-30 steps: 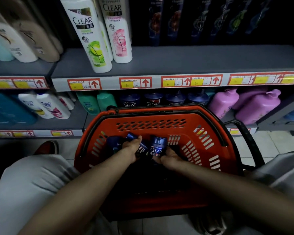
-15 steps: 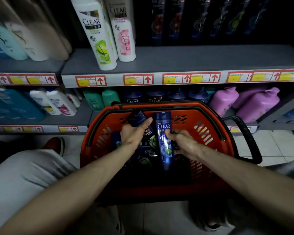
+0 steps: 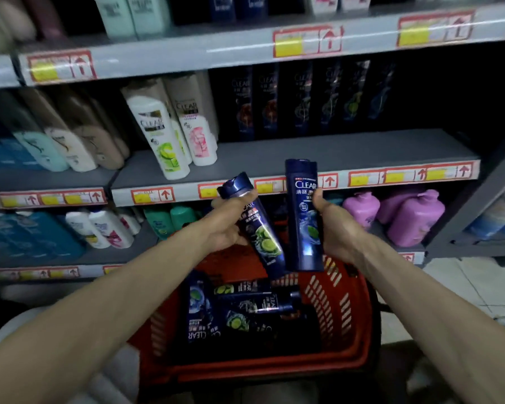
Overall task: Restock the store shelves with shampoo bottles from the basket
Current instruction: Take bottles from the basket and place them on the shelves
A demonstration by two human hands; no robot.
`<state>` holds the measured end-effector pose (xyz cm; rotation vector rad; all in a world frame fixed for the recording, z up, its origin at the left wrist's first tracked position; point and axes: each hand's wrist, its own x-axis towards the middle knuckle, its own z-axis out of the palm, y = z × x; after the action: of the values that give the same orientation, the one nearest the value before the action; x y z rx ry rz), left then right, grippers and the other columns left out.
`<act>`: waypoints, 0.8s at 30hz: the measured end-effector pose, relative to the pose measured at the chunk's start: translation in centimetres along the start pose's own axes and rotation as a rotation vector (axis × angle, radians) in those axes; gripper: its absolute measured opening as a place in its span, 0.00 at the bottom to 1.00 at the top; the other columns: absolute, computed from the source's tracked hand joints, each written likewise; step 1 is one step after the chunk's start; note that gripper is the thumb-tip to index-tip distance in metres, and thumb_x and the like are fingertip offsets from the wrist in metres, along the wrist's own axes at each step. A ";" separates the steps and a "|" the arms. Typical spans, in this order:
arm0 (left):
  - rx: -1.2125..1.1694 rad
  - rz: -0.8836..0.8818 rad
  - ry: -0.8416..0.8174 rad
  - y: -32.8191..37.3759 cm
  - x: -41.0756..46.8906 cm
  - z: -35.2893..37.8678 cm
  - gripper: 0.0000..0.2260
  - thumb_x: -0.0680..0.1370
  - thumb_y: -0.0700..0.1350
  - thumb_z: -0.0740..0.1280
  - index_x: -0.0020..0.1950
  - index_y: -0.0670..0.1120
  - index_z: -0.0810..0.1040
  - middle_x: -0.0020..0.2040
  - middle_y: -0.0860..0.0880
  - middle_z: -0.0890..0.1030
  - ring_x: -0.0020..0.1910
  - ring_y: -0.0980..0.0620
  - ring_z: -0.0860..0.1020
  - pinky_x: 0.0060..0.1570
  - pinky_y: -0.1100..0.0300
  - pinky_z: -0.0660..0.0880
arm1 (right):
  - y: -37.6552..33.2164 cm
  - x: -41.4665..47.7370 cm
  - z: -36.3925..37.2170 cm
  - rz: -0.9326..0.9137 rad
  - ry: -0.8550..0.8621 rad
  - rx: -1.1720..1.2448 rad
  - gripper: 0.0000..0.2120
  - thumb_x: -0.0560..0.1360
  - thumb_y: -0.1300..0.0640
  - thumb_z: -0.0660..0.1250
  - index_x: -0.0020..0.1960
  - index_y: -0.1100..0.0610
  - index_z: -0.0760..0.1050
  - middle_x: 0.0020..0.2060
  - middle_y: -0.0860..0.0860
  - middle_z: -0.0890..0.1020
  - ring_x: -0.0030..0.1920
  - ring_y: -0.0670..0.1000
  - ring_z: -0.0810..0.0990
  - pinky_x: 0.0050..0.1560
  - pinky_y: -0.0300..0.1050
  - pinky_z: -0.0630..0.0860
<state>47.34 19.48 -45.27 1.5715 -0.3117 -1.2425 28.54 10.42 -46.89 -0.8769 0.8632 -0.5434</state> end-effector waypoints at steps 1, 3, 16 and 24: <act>0.007 0.009 -0.046 0.8 -0.2 0.6 0.18 0.80 0.47 0.73 0.67 0.45 0.72 0.61 0.42 0.82 0.56 0.41 0.83 0.59 0.32 0.76 | -0.9 -0.1 -0.4 0.007 0.000 0.015 0.29 0.84 0.40 0.55 0.68 0.63 0.76 0.60 0.61 0.83 0.52 0.58 0.83 0.54 0.53 0.81; 0.019 0.040 -0.113 2.2 -0.6 1.9 0.07 0.79 0.37 0.70 0.57 0.43 0.78 0.49 0.43 0.86 0.47 0.43 0.85 0.49 0.40 0.82 | -2.6 -0.3 -1.6 0.015 0.008 0.070 0.28 0.84 0.39 0.57 0.61 0.62 0.80 0.54 0.61 0.85 0.48 0.59 0.84 0.52 0.54 0.81; 0.068 0.299 -0.129 6.9 2.1 13.3 0.05 0.78 0.42 0.75 0.52 0.46 0.84 0.49 0.45 0.87 0.45 0.46 0.85 0.43 0.53 0.82 | -8.2 -1.4 -7.7 -0.245 0.127 0.170 0.13 0.72 0.72 0.70 0.56 0.71 0.77 0.42 0.62 0.83 0.36 0.57 0.83 0.36 0.48 0.81; 0.175 0.325 -0.123 9.0 5.2 18.6 0.06 0.78 0.45 0.75 0.53 0.47 0.85 0.46 0.49 0.89 0.48 0.48 0.85 0.47 0.53 0.80 | -12.8 1.2 -12.4 -0.220 0.250 0.147 0.16 0.73 0.72 0.72 0.60 0.72 0.77 0.46 0.63 0.84 0.44 0.60 0.85 0.47 0.56 0.83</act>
<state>37.60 1.66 -38.75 1.5199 -0.7411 -1.0801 18.03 -2.77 -41.03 -0.7837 0.9446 -0.9113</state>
